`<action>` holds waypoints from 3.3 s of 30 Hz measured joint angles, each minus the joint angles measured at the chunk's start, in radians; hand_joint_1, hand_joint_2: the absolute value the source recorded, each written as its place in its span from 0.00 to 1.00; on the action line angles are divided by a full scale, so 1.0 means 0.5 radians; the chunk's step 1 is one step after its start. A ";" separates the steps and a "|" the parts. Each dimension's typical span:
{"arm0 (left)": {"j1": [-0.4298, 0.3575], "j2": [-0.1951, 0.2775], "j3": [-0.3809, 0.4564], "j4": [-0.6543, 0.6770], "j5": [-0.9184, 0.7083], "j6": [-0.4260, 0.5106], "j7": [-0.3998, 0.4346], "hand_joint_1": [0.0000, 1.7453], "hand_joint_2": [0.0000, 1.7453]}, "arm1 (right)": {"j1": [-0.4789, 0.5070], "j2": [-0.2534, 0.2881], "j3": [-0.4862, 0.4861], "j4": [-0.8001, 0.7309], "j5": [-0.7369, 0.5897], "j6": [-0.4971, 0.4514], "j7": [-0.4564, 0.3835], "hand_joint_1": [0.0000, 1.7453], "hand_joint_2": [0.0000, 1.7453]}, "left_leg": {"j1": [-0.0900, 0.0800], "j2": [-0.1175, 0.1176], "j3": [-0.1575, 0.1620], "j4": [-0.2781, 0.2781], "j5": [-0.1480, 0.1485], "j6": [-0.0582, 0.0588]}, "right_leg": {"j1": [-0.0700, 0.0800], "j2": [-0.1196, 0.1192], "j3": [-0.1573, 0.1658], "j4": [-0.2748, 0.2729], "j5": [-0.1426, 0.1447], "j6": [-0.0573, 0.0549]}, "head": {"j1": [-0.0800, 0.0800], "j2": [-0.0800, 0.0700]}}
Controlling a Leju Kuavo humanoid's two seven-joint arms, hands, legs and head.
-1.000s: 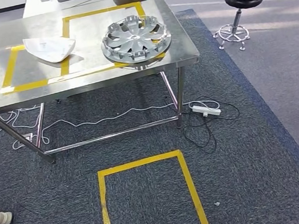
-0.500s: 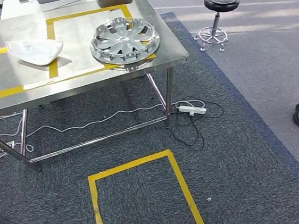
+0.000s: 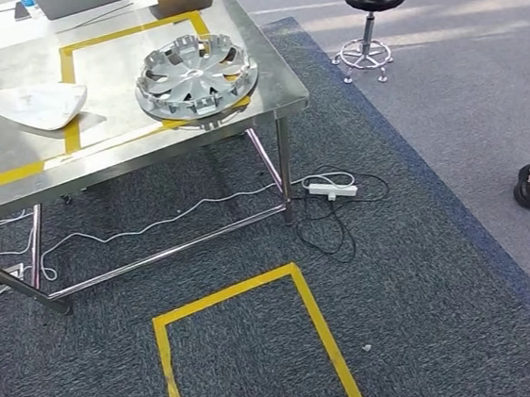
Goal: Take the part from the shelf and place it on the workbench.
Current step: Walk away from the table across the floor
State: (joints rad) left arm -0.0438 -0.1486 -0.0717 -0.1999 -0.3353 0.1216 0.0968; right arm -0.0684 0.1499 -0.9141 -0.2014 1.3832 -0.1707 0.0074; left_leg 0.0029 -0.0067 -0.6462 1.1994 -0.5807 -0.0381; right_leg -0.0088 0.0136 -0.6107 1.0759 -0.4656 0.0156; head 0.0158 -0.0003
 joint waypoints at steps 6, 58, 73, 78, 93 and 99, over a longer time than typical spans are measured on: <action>0.003 0.001 -0.012 0.000 -0.025 0.022 0.028 0.00 0.00 | 0.001 0.000 -0.004 0.000 0.004 0.001 0.008 0.00 0.00 | 0.006 -0.047 0.031 -0.074 0.141 0.004 | -0.003 0.081 -0.003 0.002 0.008 0.012 | -0.002 0.000; -0.024 -0.063 -0.133 0.006 -0.233 0.347 0.222 0.00 0.00 | -0.008 0.011 -0.018 0.000 0.039 0.007 0.061 0.00 0.00 | -0.001 0.163 0.212 -0.350 0.158 0.023 | 0.011 -0.063 0.005 -0.059 0.047 0.022 | 0.016 0.000; -0.029 -0.054 -0.204 0.008 -0.369 0.327 0.237 0.00 0.00 | 0.001 0.011 -0.018 0.000 0.037 0.040 0.066 0.00 0.00 | 0.022 -0.065 0.157 -0.361 0.226 0.060 | -0.005 0.188 -0.028 -0.066 0.069 0.074 | 0.002 0.000; -0.014 -0.045 -0.205 0.008 -0.352 0.334 0.245 0.00 0.00 | -0.013 0.011 -0.018 0.000 0.038 0.043 0.066 0.00 0.00 | 0.012 0.050 0.165 -0.368 0.224 0.100 | 0.000 -0.004 -0.268 0.449 -0.190 0.103 | 0.024 0.000; -0.008 -0.023 -0.201 0.008 -0.355 0.336 0.261 0.00 0.00 | -0.019 0.015 -0.019 0.000 0.024 0.030 0.084 0.00 0.00 | 0.004 0.039 -0.002 0.092 -0.062 -0.003 | 0.001 0.027 0.021 -0.089 0.061 -0.008 | 0.001 0.000; -0.007 -0.019 -0.201 0.010 -0.355 0.343 0.260 0.00 0.00 | -0.020 0.020 -0.020 0.000 0.031 0.031 0.084 0.00 0.00 | 0.027 -0.086 0.149 -0.298 0.213 -0.002 | -0.005 0.176 0.017 -0.080 0.066 0.020 | -0.002 0.000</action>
State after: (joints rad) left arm -0.0475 -0.1579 -0.1724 -0.1951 -0.5127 0.2930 0.2269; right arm -0.0783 0.1599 -0.9239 -0.2014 1.3990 -0.1555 0.0492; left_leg 0.0165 -0.0498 -0.5715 1.0504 -0.4742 -0.0390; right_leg -0.0115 0.1018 -0.6020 1.0357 -0.4327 0.0257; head 0.0151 -0.0003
